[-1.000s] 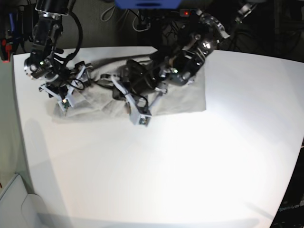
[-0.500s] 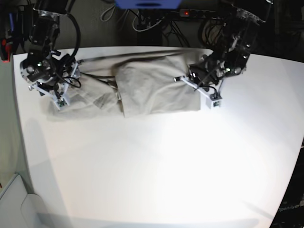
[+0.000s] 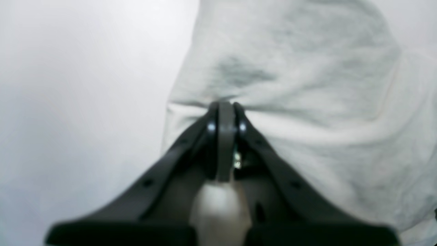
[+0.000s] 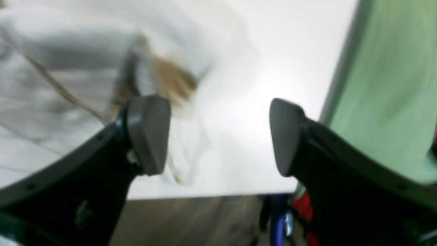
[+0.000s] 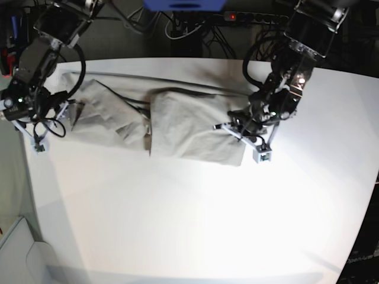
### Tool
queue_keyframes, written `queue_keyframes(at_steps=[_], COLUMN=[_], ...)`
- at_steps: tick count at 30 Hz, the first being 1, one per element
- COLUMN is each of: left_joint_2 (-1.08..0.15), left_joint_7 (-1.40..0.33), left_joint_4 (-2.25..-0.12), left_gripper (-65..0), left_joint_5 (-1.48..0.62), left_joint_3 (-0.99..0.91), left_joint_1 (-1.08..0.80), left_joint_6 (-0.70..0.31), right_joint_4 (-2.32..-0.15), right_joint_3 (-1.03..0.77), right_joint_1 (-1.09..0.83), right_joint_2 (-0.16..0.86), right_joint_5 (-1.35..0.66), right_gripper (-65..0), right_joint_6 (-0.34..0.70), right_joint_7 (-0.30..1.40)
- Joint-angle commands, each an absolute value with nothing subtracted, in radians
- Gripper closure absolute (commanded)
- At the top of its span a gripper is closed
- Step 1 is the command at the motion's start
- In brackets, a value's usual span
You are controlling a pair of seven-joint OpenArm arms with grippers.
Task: Layout the t-shirt on the table in an organized manner, then fold the t-shirt properly
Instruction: 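Press the folded half flat with the left gripper and release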
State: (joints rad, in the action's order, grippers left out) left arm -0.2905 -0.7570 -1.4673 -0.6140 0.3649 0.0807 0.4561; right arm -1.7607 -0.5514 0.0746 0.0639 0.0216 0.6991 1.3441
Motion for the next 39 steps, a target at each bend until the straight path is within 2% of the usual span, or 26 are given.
queue_keyframes(at_steps=[1, 8, 11, 15, 27, 39], left_joint_2=[-0.297, -0.297, -0.297, -0.297, -0.297, -0.286], left_joint_7=[-0.796, -0.796, -0.796, -0.796, -0.796, -0.796], left_joint_4=[-1.469, -1.465, -1.468, -1.468, -1.469, -1.469], left_gripper=[0.0, 0.0, 0.0, 0.0, 0.0, 0.0], left_joint_5=[-0.625, -0.625, -0.625, -0.625, -0.625, -0.625], left_joint_3=[0.366, 0.367, 0.367, 0.367, 0.367, 0.367], left_joint_1=[0.077, 0.076, 0.074, 0.074, 0.070, 0.068], left_joint_6=[0.486, 0.486, 0.486, 0.486, 0.486, 0.486], right_joint_4=[-1.767, -1.696, -1.695, -1.692, -1.544, -1.484], right_joint_3=[-0.572, -0.625, -0.624, -0.624, -0.625, -0.625], right_joint_1=[0.094, 0.096, 0.097, 0.097, 0.147, 0.136], right_joint_2=[0.073, 0.028, 0.012, 0.013, 0.030, 0.036], right_joint_5=[0.021, 0.013, -0.054, -0.137, -0.137, -0.136], right_gripper=[-48.4, -49.0, -49.0, -48.9, -48.6, -48.5], right_joint_6=[0.698, 0.698, 0.698, 0.698, 0.698, 0.698], right_joint_7=[1.345, 1.340, 1.346, 1.348, 1.303, 1.234])
